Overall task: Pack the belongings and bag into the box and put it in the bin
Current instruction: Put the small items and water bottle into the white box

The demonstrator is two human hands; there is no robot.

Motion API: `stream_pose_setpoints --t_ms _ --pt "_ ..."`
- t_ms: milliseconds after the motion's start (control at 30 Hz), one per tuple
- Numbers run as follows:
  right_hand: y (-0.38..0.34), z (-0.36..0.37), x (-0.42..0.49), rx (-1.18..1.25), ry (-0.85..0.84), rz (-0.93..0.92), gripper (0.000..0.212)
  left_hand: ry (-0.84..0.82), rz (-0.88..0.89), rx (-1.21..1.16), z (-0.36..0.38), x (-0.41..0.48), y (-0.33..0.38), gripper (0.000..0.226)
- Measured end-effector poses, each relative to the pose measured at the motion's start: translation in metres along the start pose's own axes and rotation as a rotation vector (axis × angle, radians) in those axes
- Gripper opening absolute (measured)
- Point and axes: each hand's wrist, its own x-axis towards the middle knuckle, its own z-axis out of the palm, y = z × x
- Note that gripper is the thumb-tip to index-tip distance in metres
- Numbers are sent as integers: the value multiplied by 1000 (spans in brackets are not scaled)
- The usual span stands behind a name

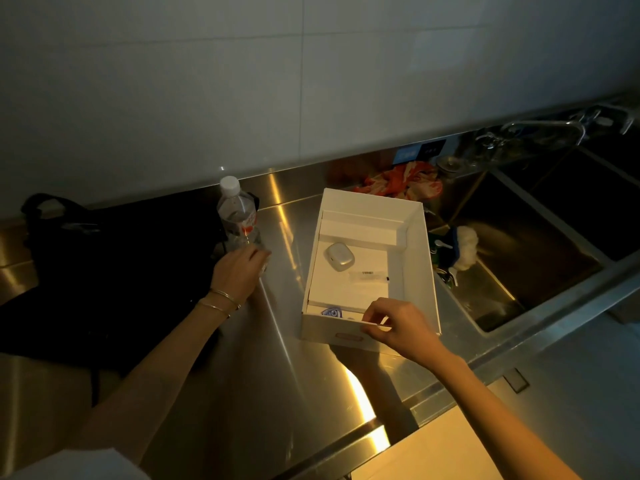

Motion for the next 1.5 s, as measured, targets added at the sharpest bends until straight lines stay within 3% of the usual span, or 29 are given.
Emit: stream_pose_setpoints --t_ms 133,233,367,500,867,1000,1167,1300,1500 --pt "1 -2 -1 -84 -5 -38 9 228 43 -107 -35 6 22 31" --pt "2 -2 -4 -143 25 -67 11 280 186 -136 -57 20 50 36" --pt "9 -5 -15 -207 98 -65 11 83 345 -206 -61 41 96 44" --pt "18 -9 -24 -243 116 -11 14 -184 330 -136 -43 61 131 42" --pt "12 -8 -24 -337 94 -60 22 -548 262 -27 2 72 147 50" --pt "11 -2 -15 -310 94 -100 26 -360 196 -76 -23 51 116 54" --pt "13 13 -5 -358 145 -149 46 34 -134 -184 -53 10 59 49" --pt "16 22 -4 -418 235 -166 63 57 -399 -135 -54 2 20 61" --pt "16 24 -2 -419 270 -140 60 97 -497 -211 -33 24 -2 80"
